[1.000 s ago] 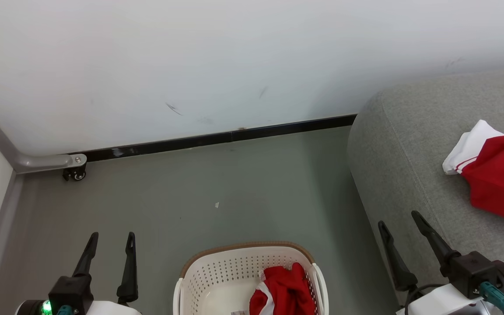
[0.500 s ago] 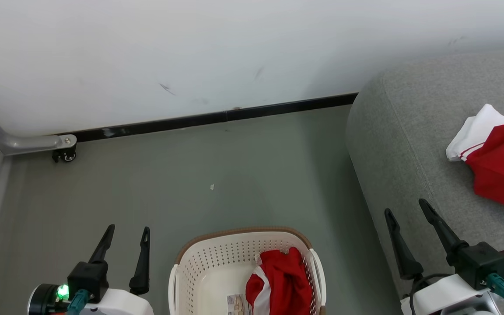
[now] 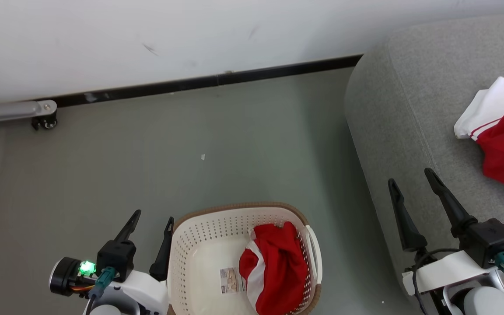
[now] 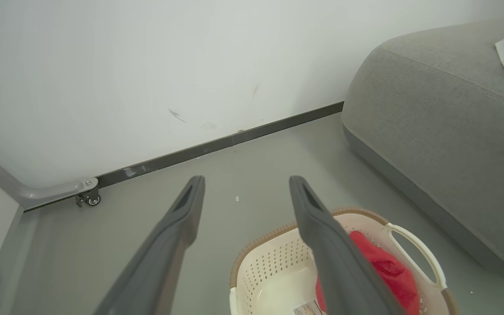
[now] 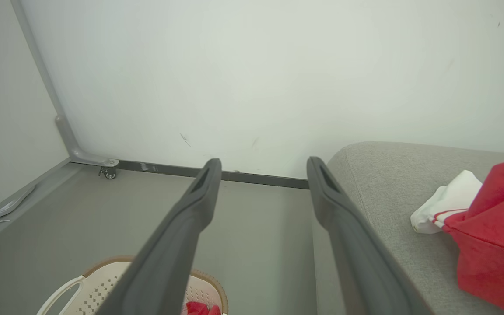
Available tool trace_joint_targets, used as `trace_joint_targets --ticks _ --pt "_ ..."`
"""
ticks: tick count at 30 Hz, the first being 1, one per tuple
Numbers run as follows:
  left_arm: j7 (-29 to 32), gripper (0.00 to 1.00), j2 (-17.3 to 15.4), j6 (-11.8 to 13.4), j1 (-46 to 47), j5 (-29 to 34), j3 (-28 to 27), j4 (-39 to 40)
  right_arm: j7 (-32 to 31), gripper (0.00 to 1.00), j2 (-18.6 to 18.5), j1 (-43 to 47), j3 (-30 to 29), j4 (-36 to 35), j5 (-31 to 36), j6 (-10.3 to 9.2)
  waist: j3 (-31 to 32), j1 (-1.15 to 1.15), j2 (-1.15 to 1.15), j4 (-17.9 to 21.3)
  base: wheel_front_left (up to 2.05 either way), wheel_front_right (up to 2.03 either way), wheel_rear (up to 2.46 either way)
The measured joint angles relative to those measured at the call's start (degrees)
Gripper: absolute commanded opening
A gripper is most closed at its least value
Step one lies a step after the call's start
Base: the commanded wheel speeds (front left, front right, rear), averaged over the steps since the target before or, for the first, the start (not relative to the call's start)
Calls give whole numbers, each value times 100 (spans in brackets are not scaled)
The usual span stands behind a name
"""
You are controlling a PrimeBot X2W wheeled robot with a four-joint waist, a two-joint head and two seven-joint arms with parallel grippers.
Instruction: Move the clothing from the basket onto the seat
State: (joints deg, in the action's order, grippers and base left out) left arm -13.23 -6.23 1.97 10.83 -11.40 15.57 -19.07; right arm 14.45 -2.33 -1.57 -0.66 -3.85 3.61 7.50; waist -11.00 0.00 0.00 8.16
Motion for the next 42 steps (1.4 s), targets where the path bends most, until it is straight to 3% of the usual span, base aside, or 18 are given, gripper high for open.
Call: trace_joint_targets --ticks 28,42 --pt "259 100 90 -443 1519 803 954 -1232 0 100 1 -1061 -449 -447 -176 0 -1789 0 0 388 0 0 0" --pt "259 100 252 -619 2024 902 1332 -1797 1 100 -1 -2008 -307 -466 -391 0 -2624 0 0 654 0 0 0"
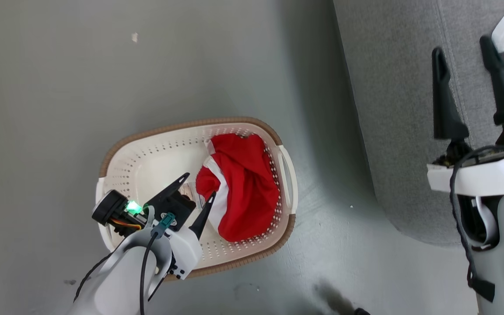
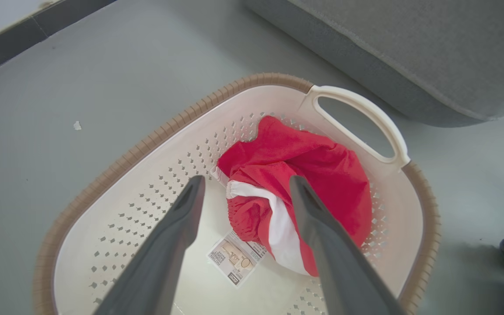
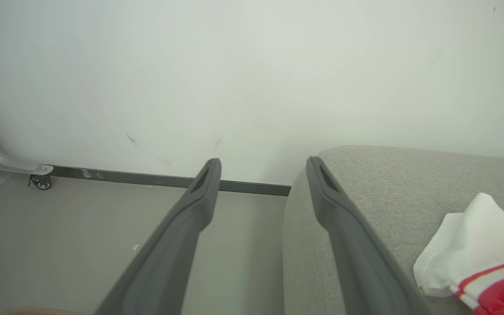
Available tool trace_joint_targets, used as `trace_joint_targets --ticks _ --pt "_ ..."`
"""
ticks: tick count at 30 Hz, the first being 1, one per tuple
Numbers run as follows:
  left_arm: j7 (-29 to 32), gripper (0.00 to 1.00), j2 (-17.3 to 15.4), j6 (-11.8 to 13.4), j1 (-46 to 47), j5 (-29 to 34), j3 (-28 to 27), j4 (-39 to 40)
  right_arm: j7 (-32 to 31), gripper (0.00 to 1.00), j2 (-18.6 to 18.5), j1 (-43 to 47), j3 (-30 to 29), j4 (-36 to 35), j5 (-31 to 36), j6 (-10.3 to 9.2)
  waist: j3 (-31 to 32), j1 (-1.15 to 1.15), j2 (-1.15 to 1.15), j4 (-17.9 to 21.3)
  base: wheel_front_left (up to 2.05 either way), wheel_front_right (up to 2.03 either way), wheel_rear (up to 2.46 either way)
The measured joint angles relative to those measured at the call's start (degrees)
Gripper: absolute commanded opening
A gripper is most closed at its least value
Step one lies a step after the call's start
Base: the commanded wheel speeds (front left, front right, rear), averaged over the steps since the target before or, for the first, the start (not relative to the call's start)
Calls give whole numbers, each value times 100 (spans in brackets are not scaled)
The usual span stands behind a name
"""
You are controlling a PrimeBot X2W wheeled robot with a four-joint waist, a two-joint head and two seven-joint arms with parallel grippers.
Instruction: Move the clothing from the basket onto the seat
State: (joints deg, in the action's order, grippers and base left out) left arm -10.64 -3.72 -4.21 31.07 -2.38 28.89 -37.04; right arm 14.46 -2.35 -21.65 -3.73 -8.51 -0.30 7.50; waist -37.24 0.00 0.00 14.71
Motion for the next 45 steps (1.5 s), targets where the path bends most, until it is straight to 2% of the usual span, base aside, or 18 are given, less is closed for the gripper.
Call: trace_joint_targets --ticks 20,45 --pt "157 100 73 -56 564 -80 135 -736 18 100 -3 -953 129 245 -172 0 -872 0 0 374 0 0 0" --pt "564 100 102 -99 1046 -929 -41 -1454 23 100 -3 -1523 298 331 -394 0 -1504 0 0 703 0 0 0"
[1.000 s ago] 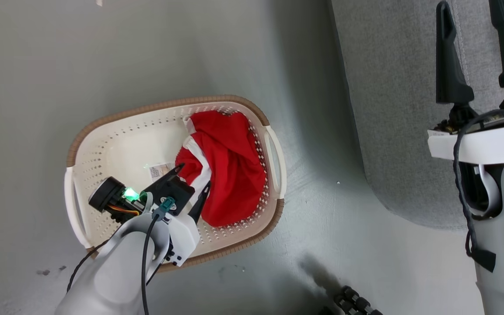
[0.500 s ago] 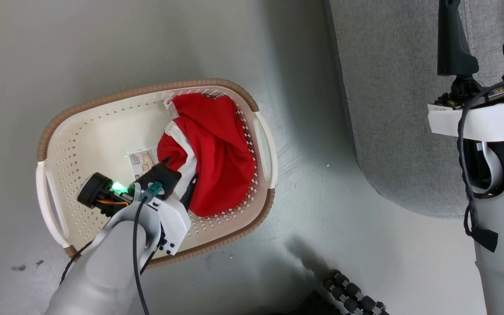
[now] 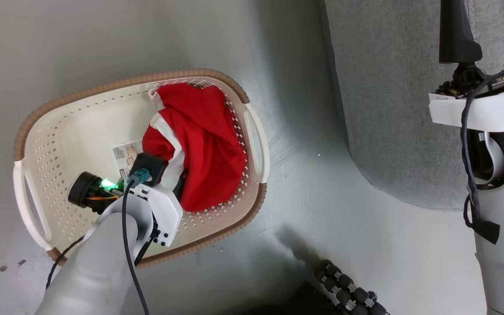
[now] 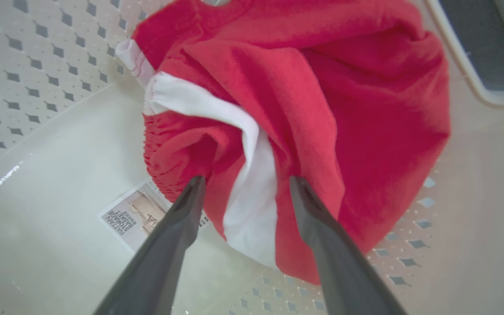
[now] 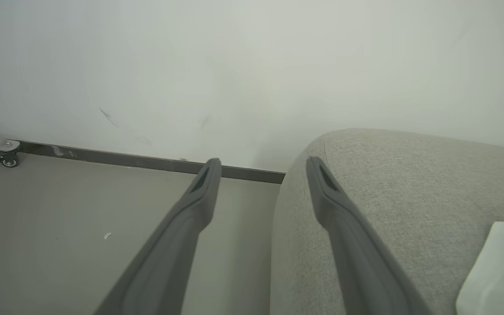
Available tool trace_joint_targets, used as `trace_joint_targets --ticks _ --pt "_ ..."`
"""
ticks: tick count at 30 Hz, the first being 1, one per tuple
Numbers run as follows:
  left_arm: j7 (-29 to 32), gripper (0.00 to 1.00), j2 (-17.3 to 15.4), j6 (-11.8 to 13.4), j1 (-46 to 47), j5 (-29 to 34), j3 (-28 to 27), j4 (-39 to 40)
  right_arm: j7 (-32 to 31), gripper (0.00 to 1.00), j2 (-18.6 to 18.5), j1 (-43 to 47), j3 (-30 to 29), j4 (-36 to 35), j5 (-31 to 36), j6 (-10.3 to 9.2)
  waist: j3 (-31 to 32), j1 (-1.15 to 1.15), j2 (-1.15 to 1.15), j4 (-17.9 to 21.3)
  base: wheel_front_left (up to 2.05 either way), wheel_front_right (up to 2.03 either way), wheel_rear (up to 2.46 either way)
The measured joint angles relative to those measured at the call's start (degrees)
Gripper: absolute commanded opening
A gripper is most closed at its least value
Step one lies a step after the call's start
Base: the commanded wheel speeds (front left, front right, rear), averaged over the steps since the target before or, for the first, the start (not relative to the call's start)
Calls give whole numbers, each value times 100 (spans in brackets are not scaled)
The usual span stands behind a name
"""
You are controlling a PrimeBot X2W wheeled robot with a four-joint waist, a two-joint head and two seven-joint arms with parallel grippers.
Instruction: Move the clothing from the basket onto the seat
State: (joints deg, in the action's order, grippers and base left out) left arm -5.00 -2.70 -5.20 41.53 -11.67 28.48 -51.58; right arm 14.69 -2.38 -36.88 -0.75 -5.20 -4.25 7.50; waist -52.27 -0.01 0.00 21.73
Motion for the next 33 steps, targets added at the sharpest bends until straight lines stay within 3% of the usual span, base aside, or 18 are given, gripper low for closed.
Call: trace_joint_targets --ticks 15,16,18,19,20,33 --pt "143 100 -4 -7 195 -633 147 -52 1 100 0 -124 9 46 -44 0 -130 0 0 143 0 0 0" --pt "142 93 -3 -7 207 -668 164 -49 1 100 0 -124 9 48 -44 0 -136 0 0 150 0 0 0" --pt "142 31 -4 -7 232 -712 196 -55 1 100 0 -124 10 55 -44 0 -144 0 0 162 0 0 0" --pt "142 7 -4 -7 243 -733 216 -60 1 100 0 -124 10 59 -44 0 -146 0 0 168 0 0 0" --pt "142 0 -5 -8 252 -748 249 -64 1 100 0 -124 10 65 -44 0 -146 0 0 172 0 0 0" --pt "-226 0 -8 -83 304 -1001 538 111 1 100 0 -125 -114 116 -23 0 -55 0 0 122 0 0 0"
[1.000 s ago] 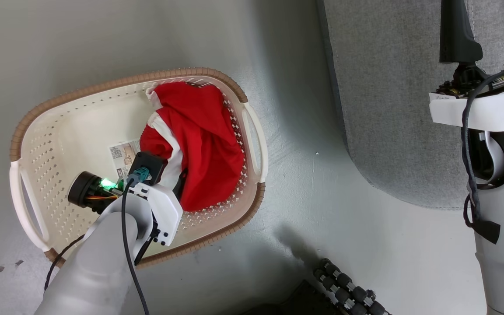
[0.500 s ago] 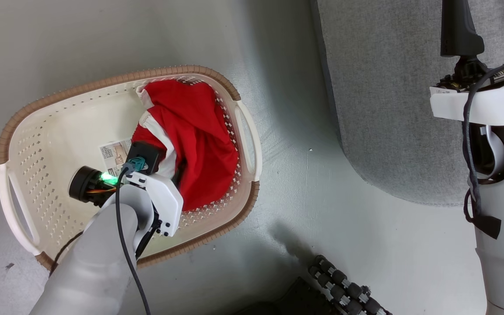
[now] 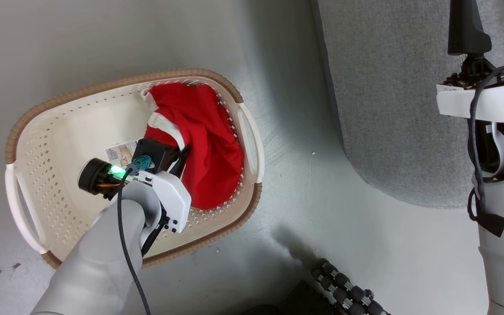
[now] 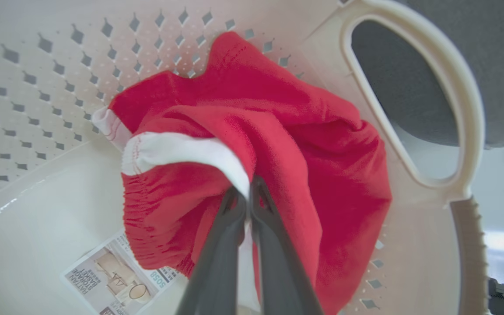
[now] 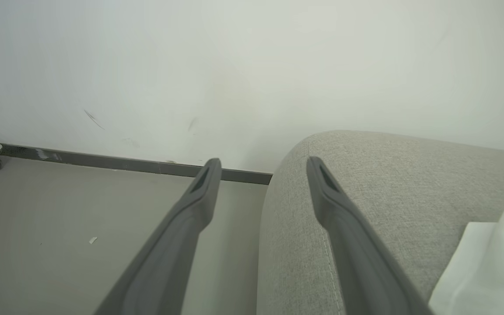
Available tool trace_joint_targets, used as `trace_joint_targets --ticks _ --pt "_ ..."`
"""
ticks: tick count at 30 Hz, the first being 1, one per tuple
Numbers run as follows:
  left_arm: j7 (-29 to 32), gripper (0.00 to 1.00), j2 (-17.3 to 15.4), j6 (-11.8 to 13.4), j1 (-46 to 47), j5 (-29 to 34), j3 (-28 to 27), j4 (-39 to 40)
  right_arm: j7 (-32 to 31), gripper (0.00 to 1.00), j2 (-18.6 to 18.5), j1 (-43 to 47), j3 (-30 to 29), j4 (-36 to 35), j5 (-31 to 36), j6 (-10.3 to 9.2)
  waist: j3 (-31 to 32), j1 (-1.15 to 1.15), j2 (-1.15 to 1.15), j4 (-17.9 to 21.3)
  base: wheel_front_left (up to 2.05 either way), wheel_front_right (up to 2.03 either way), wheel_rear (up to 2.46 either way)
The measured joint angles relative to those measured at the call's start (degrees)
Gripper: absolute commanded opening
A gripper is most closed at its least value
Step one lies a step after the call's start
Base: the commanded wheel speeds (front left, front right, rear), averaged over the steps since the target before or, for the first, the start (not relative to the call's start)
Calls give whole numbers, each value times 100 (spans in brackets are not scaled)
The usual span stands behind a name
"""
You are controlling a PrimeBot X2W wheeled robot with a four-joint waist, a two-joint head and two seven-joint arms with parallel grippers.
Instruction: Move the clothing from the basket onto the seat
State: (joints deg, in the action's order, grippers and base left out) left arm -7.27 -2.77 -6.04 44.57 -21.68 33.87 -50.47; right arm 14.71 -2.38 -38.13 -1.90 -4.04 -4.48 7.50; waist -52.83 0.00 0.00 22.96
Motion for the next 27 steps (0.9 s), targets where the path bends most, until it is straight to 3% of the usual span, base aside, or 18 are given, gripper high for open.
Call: trace_joint_targets --ticks 14,27 --pt "-500 0 4 -24 70 56 233 277 0 100 0 -101 -110 92 240 0 316 0 0 -318 0 0 0" --pt "-695 0 20 -25 -134 -44 12 945 0 100 -4 -72 -248 159 559 0 805 0 0 -712 0 0 0"
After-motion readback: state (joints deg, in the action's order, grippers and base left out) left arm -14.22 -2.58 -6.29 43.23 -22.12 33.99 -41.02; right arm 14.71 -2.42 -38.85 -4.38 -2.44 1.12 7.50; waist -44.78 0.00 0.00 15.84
